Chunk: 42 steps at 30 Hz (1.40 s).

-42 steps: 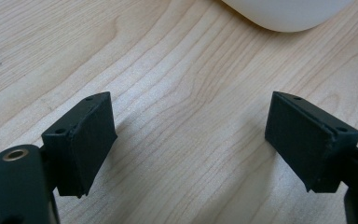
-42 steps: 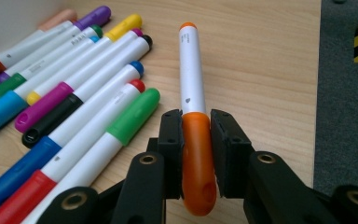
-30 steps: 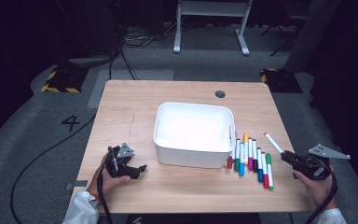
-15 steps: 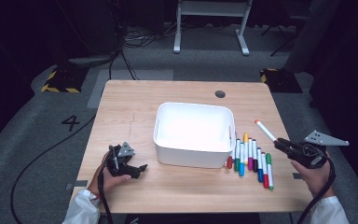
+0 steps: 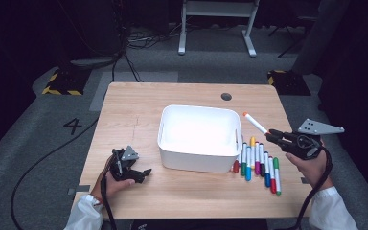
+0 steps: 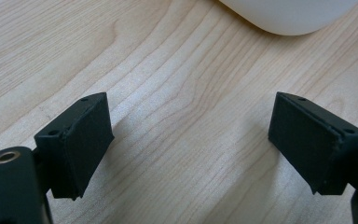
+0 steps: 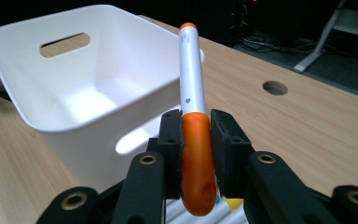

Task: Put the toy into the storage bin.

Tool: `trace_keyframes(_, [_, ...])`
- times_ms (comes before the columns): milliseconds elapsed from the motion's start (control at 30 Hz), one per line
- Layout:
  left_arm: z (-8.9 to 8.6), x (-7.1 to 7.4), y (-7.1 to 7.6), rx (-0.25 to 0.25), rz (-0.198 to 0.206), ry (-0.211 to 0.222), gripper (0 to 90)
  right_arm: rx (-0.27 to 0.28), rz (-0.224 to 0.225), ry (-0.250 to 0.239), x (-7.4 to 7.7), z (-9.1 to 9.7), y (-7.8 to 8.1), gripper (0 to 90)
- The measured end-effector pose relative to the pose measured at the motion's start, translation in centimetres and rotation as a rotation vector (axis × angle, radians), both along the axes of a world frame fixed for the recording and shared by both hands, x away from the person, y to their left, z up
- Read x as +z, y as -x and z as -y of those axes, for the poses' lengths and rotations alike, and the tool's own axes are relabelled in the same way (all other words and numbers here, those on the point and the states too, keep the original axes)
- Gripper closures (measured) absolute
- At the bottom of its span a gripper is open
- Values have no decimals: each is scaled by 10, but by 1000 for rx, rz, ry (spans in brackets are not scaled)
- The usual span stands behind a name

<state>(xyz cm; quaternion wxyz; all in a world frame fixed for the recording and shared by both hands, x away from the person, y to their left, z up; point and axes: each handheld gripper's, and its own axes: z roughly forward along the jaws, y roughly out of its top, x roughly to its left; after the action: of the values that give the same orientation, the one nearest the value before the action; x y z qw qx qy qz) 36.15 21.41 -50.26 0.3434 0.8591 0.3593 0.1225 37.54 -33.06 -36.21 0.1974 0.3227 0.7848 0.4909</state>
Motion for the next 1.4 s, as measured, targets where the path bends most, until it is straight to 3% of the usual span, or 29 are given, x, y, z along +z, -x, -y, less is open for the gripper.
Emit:
trace_keyframes(233, [0, 0, 0, 0, 0, -1, 136, 77, 14, 13, 18, -30, -9, 751])
trace_keyframes(533, [0, 0, -1, -5, 3, -2, 136, 143, 10, 35, 27, -59, -21, 751])
trace_keyframes(900, [0, 0, -1, -5, 4, -3, 136, 225, -24, 73, 23, -99, -38, 751])
trace_keyframes(1200, [0, 0, 0, -1, 3, -1, 137, 290, -52, 151, 17, -139, -45, 751])
trace_keyframes(1400, [0, 0, 0, -2, 3, -1, 137, 320, -83, 204, 9, -154, -51, 751])
